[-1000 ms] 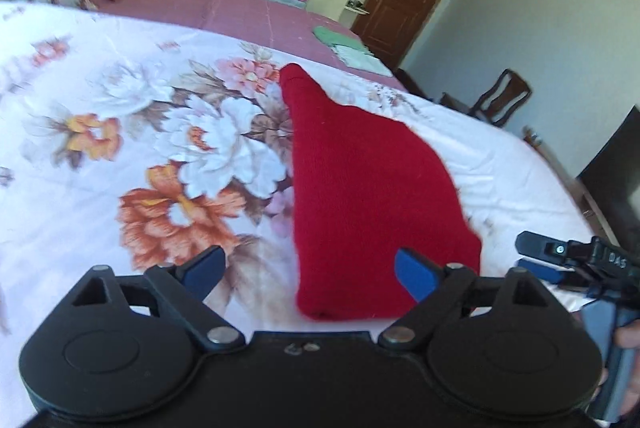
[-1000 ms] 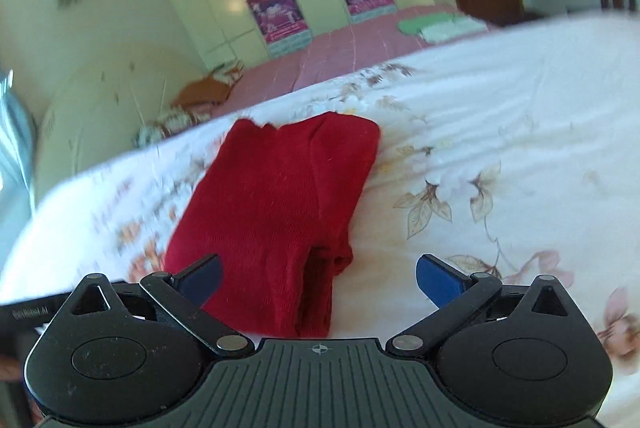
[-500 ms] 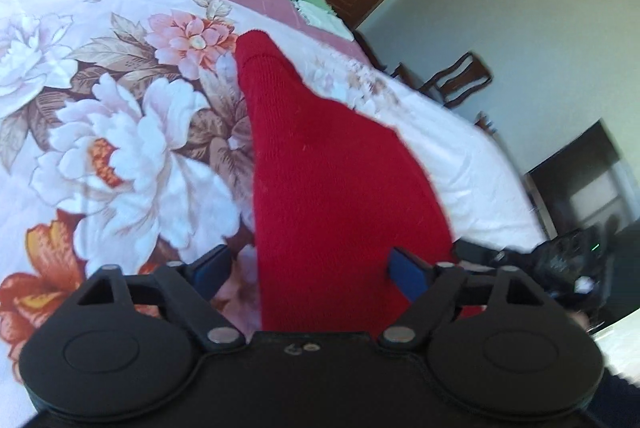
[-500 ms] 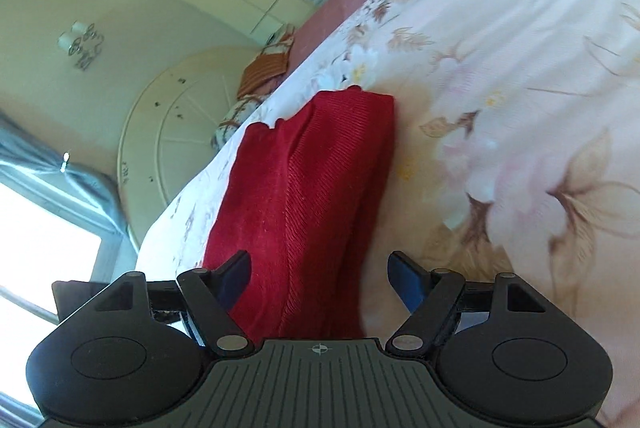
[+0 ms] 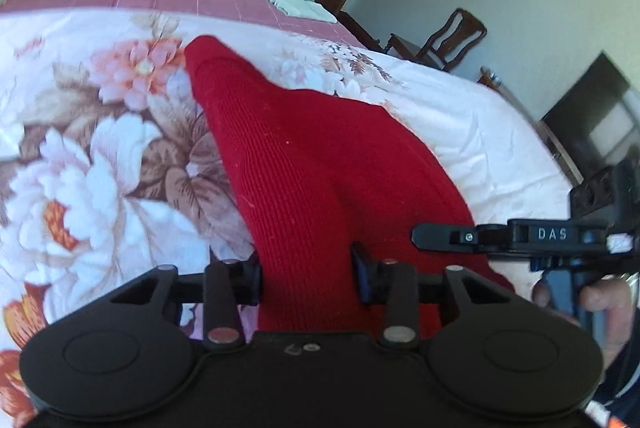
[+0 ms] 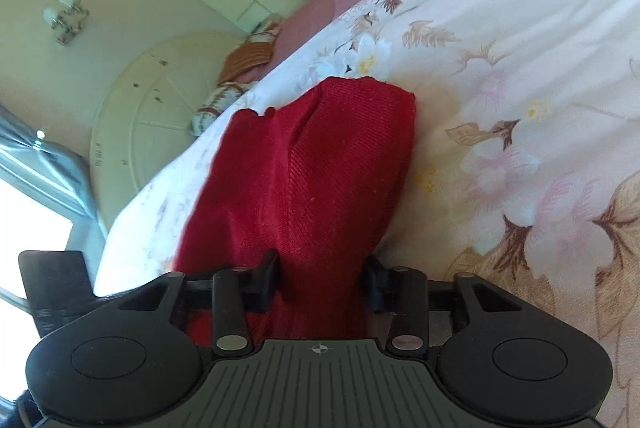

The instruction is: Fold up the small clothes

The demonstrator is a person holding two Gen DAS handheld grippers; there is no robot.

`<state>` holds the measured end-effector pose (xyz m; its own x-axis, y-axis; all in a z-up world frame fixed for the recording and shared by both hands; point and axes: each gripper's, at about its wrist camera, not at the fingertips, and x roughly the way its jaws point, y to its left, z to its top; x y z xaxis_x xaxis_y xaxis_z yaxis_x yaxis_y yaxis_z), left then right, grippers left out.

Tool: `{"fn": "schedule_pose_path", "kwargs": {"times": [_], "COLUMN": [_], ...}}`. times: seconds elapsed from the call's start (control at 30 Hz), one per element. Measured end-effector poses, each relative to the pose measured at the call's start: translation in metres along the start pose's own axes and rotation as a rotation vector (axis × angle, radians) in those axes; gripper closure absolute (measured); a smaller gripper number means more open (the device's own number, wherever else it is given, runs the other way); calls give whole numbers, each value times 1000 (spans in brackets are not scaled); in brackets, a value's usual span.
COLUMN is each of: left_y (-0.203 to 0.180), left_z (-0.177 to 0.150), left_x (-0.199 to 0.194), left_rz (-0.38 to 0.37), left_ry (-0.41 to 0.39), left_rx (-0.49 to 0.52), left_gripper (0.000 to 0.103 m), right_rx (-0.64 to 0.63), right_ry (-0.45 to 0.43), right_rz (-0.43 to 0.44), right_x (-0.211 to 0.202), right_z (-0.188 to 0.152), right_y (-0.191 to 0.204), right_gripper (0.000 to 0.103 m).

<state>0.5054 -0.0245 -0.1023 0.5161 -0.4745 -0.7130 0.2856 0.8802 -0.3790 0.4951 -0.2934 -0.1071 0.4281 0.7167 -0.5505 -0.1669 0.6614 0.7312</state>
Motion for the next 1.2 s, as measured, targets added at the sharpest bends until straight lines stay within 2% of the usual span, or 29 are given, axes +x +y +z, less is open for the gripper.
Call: {"fn": "schedule_pose_path", "kwargs": {"times": [0.07, 0.13, 0.27, 0.37, 0.53, 0.63, 0.7, 0.73, 0.77, 0.8, 0.83, 0.9, 0.93, 0.97, 1.03, 1.1, 1.13, 1.17, 1.2], "left_y": [-11, -17, -8, 21, 79, 113, 136, 146, 155, 162, 165, 164, 160, 156, 153, 148, 144, 140, 135], "left_z": [0, -1, -7, -17, -53, -79, -96, -104, -112, -119, -123, -131, -132, -134, -144, -153, -156, -159, -160], "left_x": [-7, -24, -78, -121, -175, -198, -199, -196, -195, -196, -197, -203, -208, -215, -239, -257, -262, -264, -264], "left_rz": [30, 27, 43, 66, 142, 157, 133, 126, 113, 110, 120, 146, 183, 216, 215, 225, 233, 245, 253], "left_ry": [-20, -55, -127, -141, -94, -65, -25, -18, -31, -57, -80, -118, -130, -143, -186, -203, -196, -184, -173], "left_rx": [65, 112, 166, 154, 116, 40, -34, -78, -121, -152, -179, -169, -159, -156, -146, -129, -116, -101, -87], "left_gripper": [71, 72, 72, 72, 72, 71, 69, 67, 56, 40, 32, 22, 19, 17, 21, 41, 46, 47, 45], "right_rx": [-49, -136, -215, -286, -353, -356, -344, -318, -286, -259, -217, -151, -145, -145, -182, -235, -280, -343, -410], "right_ry": [-14, -46, -87, -93, -8, 54, 98, 124, 146, 141, 124, 121, 129, 139, 102, 31, 10, -9, -11], "right_rz": [-70, -127, -147, -125, -85, -49, -33, -37, -53, -72, -46, -8, -8, -20, -104, -154, -154, -144, -135], "right_x": [-1, -7, -14, -2, 52, 92, 115, 127, 137, 142, 143, 142, 142, 140, 124, 98, 82, 69, 59], "right_z": [-3, -9, -20, -34, -77, -112, -130, -138, -144, -149, -151, -150, -147, -145, -140, -139, -142, -148, -158], "right_y": [16, 41, 89, 138, 207, 236, 243, 241, 235, 228, 218, 205, 204, 206, 216, 228, 237, 249, 262], "right_gripper": [68, 70, 71, 71, 71, 71, 71, 71, 70, 66, 65, 64, 63, 59, 48, 48, 50, 62, 67]}}
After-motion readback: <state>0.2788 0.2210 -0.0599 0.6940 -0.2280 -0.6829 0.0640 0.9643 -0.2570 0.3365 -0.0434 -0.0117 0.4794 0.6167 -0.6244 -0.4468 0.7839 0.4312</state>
